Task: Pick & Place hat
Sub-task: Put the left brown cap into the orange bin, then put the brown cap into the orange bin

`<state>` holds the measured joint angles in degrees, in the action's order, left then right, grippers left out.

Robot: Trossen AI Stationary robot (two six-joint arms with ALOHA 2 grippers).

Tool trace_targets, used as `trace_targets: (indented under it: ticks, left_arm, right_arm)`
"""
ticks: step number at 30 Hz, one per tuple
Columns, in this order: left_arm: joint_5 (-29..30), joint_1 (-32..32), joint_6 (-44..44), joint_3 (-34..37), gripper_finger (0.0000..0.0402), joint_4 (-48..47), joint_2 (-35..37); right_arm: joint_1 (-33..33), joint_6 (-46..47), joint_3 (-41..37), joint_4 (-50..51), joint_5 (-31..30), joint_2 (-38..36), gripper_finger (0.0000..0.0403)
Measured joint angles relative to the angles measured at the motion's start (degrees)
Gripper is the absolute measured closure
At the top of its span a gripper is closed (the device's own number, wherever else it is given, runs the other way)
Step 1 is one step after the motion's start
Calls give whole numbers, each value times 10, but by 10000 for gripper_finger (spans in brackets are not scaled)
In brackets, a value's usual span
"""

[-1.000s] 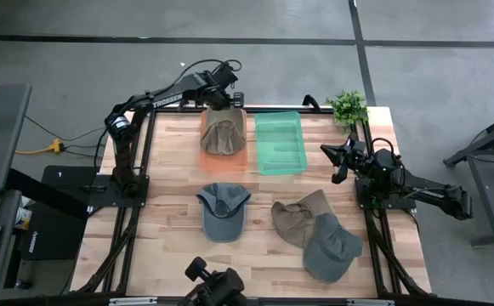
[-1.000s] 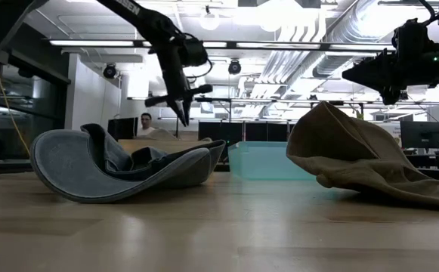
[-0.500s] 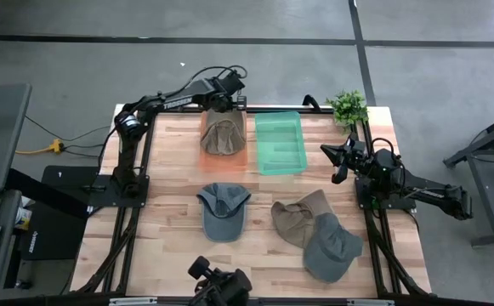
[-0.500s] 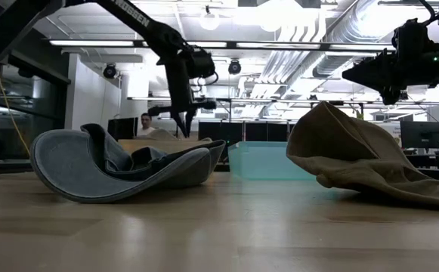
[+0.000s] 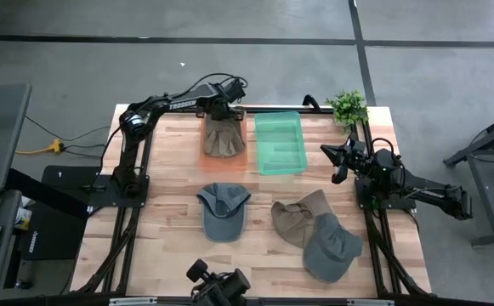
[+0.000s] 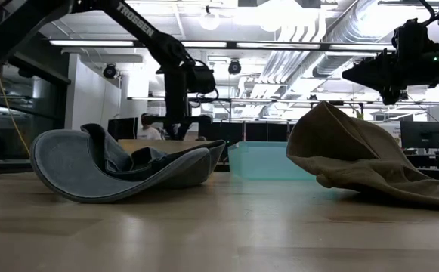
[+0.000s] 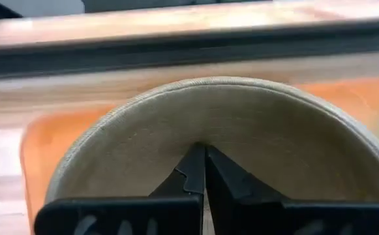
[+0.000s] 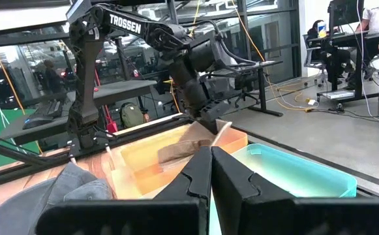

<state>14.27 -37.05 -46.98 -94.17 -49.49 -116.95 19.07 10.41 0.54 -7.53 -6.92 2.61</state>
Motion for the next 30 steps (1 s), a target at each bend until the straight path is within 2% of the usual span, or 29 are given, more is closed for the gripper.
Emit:
trace_targets:
  ticks: [6,17,20,23,25,30]
  left_arm:
    - [16,8,2,-16,401,-25,6]
    - [12,23,26,-139,401,-115,11]
    - [-25,36,46,-172,401,-132,10]
    - [-95,58,99,-203,401,-151,10]
    - [-121,76,138,-219,401,-159,10]
    - [-133,128,213,-225,401,-153,10]
  right_arm:
    - [0,0,0,0,0,0,398]
    - [0,0,0,0,0,0,398]
    - [0,0,0,0,0,0,398]
    - [0,0,0,0,0,0,398]
    - [0,0,0,0,0,0,398]
    - [0,0,0,0,0,0,398]
